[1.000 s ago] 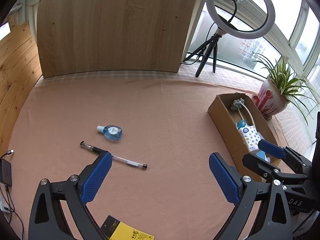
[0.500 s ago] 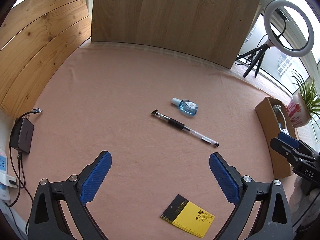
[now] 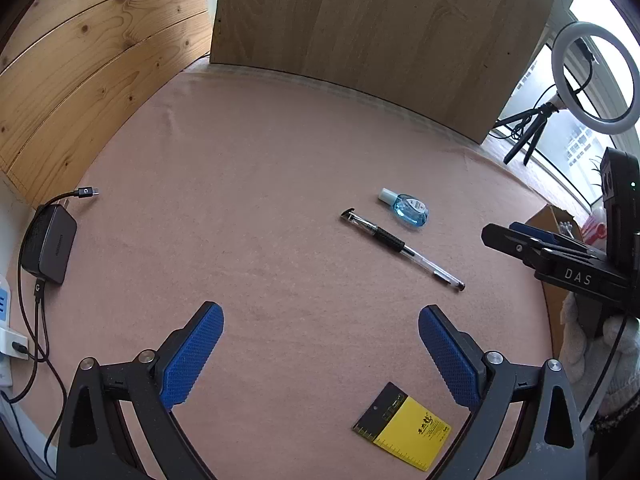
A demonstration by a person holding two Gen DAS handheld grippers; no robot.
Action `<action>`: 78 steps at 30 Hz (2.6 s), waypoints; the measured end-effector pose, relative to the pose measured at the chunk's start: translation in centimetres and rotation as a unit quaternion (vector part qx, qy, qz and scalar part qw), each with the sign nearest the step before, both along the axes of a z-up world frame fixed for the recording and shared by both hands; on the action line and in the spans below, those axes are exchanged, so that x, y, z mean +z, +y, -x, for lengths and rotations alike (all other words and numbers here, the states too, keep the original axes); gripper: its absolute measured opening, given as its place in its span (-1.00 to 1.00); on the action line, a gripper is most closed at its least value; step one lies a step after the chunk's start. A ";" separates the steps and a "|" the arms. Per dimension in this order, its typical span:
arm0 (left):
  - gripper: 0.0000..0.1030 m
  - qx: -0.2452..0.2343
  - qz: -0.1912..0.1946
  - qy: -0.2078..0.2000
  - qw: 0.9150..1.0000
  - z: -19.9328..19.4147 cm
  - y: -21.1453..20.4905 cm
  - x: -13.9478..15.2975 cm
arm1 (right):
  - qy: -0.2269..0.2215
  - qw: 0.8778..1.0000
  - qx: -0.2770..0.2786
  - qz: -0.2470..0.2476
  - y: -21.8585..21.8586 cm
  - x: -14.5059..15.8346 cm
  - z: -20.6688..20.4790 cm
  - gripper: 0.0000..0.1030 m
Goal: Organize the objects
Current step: 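Move the right gripper to the blue eye-drop bottle while the left gripper approaches the pen, then close the right gripper around the blue eye-drop bottle, then align the left gripper along the black pen and grasp it while the right gripper holds the bottle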
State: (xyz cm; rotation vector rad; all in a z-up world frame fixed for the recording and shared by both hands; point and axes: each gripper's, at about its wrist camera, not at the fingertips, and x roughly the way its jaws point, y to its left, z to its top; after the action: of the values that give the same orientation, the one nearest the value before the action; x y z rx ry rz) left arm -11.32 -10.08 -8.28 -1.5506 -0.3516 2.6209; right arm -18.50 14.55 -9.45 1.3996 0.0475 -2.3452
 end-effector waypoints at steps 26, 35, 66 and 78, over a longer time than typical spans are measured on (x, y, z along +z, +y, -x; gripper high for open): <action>0.92 0.007 -0.015 -0.002 1.000 0.3 -0.6 0.0 | -0.032 0.994 0.075 -0.079 -8.7 -5.5 7.0 -0.39; 0.87 -0.027 -0.011 -0.007 1.000 3.0 1.8 -0.2 | -0.030 0.995 0.052 -0.081 -5.4 -5.3 5.1 -0.43; 0.65 -0.147 -0.024 -0.108 0.983 14.4 5.8 -6.0 | -0.064 0.994 -0.067 -0.055 8.1 -4.9 -4.9 -0.43; 0.50 -0.158 0.004 -0.063 0.985 12.5 5.7 -3.5 | -0.057 0.994 -0.064 -0.071 7.6 -5.1 -4.7 -0.43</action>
State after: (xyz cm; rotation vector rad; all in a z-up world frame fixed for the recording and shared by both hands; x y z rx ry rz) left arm -23.87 -4.34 -11.76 -1.6252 -0.0906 2.2954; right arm -13.79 22.12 -14.51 1.6481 0.0956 -2.3992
